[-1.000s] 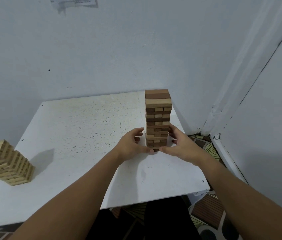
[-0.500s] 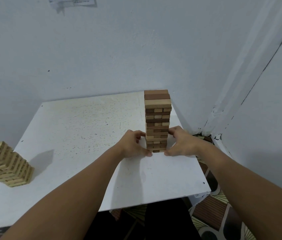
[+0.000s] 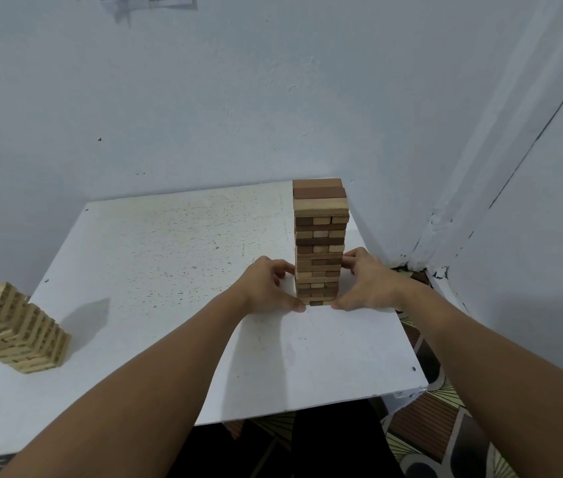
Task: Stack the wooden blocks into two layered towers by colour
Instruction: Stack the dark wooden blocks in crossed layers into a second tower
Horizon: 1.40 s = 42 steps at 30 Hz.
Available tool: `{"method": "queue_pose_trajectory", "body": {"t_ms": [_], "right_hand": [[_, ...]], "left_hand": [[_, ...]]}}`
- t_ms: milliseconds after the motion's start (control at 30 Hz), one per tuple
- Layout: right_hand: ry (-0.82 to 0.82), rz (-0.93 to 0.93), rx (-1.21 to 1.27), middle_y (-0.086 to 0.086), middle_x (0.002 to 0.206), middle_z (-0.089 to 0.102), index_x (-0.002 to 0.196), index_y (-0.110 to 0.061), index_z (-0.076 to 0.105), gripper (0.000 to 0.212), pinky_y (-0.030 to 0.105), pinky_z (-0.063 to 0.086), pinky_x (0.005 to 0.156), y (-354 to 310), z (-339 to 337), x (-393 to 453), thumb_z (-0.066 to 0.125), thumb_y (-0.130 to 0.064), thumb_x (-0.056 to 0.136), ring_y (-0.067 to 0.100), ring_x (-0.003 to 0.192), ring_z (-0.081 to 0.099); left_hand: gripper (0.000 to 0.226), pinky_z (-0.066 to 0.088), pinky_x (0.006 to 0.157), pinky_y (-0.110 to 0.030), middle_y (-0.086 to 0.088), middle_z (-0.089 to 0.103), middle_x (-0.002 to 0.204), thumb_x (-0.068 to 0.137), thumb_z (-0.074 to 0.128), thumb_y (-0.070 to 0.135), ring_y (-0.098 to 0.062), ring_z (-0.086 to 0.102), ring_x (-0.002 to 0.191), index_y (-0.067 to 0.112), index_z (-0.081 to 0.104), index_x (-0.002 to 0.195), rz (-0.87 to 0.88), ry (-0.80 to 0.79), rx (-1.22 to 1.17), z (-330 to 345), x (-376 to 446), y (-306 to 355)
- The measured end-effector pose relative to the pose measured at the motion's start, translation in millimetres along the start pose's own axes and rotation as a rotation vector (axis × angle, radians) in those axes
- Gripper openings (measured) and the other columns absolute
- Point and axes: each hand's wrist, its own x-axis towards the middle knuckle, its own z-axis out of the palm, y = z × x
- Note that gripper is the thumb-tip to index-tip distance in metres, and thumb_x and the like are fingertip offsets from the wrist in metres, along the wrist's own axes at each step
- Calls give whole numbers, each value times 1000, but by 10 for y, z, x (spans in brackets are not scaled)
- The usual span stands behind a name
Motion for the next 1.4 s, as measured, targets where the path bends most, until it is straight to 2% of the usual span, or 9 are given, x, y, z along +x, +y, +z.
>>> {"method": "queue_pose_trajectory", "body": {"t_ms": [233,367,467,600,800,967,1167,1400], "right_hand": [[12,2,-9,-9,138,36,125,-42,40,81,42,51,109,-45,19,-20,94,-24,68,16,130,43],[10,4,-28,-9,139,35,137,-35,42,86,43,48,112,-79,21,-14,94,-25,69,16,132,40],[5,6,-37,-10,138,34,127,-41,39,82,42,50,110,-111,26,-2,95,-26,69,16,131,41],[-3,5,-35,-11,134,33,122,-43,38,79,41,50,110,-150,40,15,94,-26,70,16,130,41],[4,17,-77,-11,133,34,126,-44,40,82,43,50,109,-225,76,99,95,-33,66,18,127,42],[18,31,-99,-9,135,35,139,-39,41,94,42,51,108,-258,111,187,96,-36,63,18,126,42],[14,13,-119,-13,131,34,121,-53,37,83,42,48,109,-325,154,270,92,-44,58,18,126,43],[30,8,-129,-11,135,35,133,-43,45,89,42,51,107,-420,191,380,95,-42,60,19,125,42]], "left_hand": [[69,45,74,-24,10,60,102,64,98,34,-8,60,87,32,70,126,-20,-17,28,-40,-5,14],[67,40,66,-22,8,56,89,65,97,34,-8,55,77,34,68,125,-28,-28,31,-77,-12,2],[68,37,62,-20,10,52,82,64,97,35,-7,52,72,36,67,126,-30,-29,32,-97,-8,-16],[72,38,63,-22,10,52,83,62,97,38,-7,52,73,39,66,128,-46,-25,36,-132,6,-62],[71,39,63,-24,10,52,86,61,97,38,-6,52,75,41,67,125,-62,-13,28,-203,0,-146],[73,40,66,-25,11,52,88,60,97,39,-6,53,78,41,66,126,-68,-5,27,-256,19,-195],[72,40,65,-23,12,51,86,61,96,40,-5,53,75,43,66,126,-84,6,35,-330,31,-267],[74,41,71,-26,13,48,83,61,97,38,-6,50,74,41,66,128,-94,14,37,-428,89,-332]]}}
